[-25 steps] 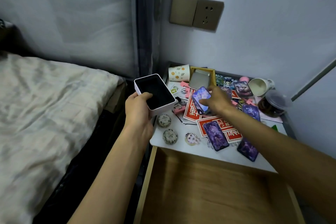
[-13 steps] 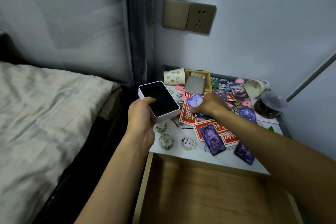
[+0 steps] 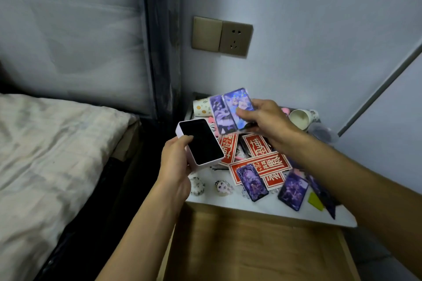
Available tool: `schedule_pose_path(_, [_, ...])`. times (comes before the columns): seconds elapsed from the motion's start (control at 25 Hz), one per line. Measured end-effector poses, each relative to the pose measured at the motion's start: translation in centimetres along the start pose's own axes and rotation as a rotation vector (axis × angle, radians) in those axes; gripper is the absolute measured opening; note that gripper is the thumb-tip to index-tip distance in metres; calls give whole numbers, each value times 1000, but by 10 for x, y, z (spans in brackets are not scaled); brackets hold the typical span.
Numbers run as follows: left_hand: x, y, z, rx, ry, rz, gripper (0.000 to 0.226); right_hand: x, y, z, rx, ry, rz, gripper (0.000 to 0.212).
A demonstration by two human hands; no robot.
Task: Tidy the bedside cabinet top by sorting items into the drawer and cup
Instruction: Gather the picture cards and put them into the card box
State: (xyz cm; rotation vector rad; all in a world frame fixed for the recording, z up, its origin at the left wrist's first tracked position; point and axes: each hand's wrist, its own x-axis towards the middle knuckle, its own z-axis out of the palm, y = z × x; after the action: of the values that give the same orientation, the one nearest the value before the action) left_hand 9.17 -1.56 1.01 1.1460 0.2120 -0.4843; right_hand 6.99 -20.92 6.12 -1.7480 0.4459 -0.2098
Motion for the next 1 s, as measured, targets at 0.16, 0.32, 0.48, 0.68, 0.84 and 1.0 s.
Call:
schedule_pose_path(0.16, [-13,-6,15,-14,-60,-27,31,-23,4,12,-174,-142,150,11])
schedule_pose_path(0.32, [-19,-8,22,-16,-93,-33,34,-29,5,16,-115,-131,202,10])
schedule_pose_path(0.48, [-16,-10,19,-29,-79,-38,34,-33,7,23,-36,-117,211,4])
schedule_pose_path(0.68, [-18,-9,20,-76,-89,-60,31,-37,5,25,-51,-79,176,8])
schedule_pose_path(0.84, [-18,-9,22,-73,-78,-53,33,-39,1,31,-94,-64,150,8])
schedule_pose_path(1.0, [-17,-10,23,-62,-42,-37,36,-38,0,36,-331,-43,127,16])
